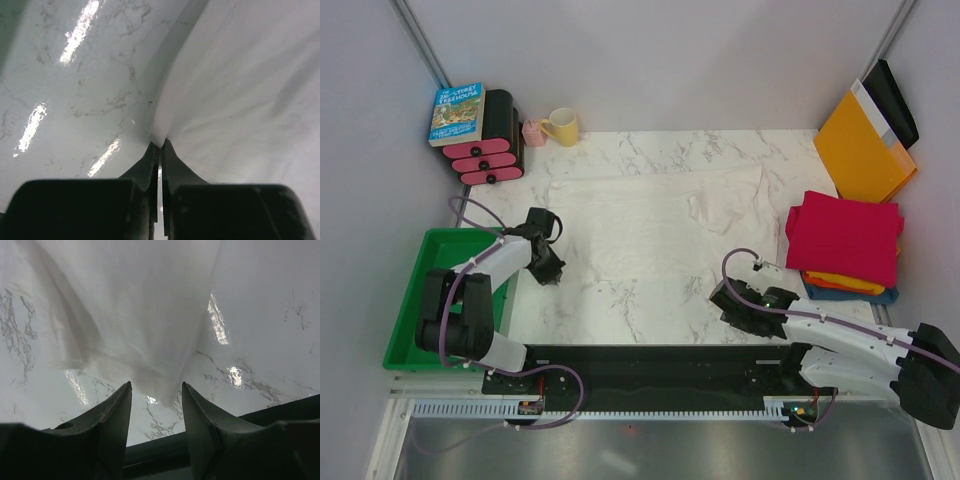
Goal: Fold and stack the t-shirts
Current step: Grap the side of the flattened tshirt closest away from the robot with both arms
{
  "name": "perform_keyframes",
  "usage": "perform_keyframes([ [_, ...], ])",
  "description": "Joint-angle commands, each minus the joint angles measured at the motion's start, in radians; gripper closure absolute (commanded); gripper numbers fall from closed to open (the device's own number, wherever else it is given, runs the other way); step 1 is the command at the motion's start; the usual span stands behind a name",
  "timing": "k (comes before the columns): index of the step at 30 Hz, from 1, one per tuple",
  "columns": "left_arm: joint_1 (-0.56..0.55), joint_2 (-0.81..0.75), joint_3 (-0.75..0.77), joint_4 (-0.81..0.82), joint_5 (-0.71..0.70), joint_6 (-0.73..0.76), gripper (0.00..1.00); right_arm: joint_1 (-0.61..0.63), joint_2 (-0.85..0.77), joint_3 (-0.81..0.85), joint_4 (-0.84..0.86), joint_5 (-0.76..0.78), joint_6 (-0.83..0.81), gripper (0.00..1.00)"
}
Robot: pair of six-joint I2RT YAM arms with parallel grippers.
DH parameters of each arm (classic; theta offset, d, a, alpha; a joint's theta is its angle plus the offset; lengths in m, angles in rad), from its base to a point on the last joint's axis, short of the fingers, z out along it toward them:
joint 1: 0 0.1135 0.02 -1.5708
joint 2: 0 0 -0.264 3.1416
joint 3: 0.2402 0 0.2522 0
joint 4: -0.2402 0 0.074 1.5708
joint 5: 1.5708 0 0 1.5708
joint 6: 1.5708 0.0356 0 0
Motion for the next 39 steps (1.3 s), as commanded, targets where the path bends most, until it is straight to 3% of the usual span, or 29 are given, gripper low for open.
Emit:
perform_keyframes([
  [1,-0.001,-0.048,-0.004,-0.009,0.029,0.031,0.98,0.002,0.014,0.008,0.026,0.026,0.092,0.48],
  [16,-0.001,-0.057,-0.008,-0.012,0.046,0.032,0.98,0.009,-0.041,-0.095,0.003,-0.063,0.2,0.54],
  [19,-0.001,-0.061,-0.011,-0.012,0.043,0.032,0.98,0.009,-0.023,-0.087,-0.001,-0.062,0.2,0.71],
  [20,-0.002,-0.063,-0.012,-0.012,0.042,0.031,0.98,0.007,-0.024,-0.087,-0.001,-0.062,0.201,0.86],
  [23,-0.001,-0.069,-0.017,-0.012,0.037,0.032,0.98,0.009,-0.032,-0.088,-0.002,-0.057,0.207,1.0],
  [29,-0.002,-0.104,-0.026,-0.02,0.014,0.034,0.98,0.048,-0.047,-0.013,-0.062,0.026,0.192,1.0],
  [39,-0.002,-0.23,0.003,-0.08,-0.017,0.061,0.98,0.234,-0.02,0.165,-0.192,0.244,0.157,1.0],
])
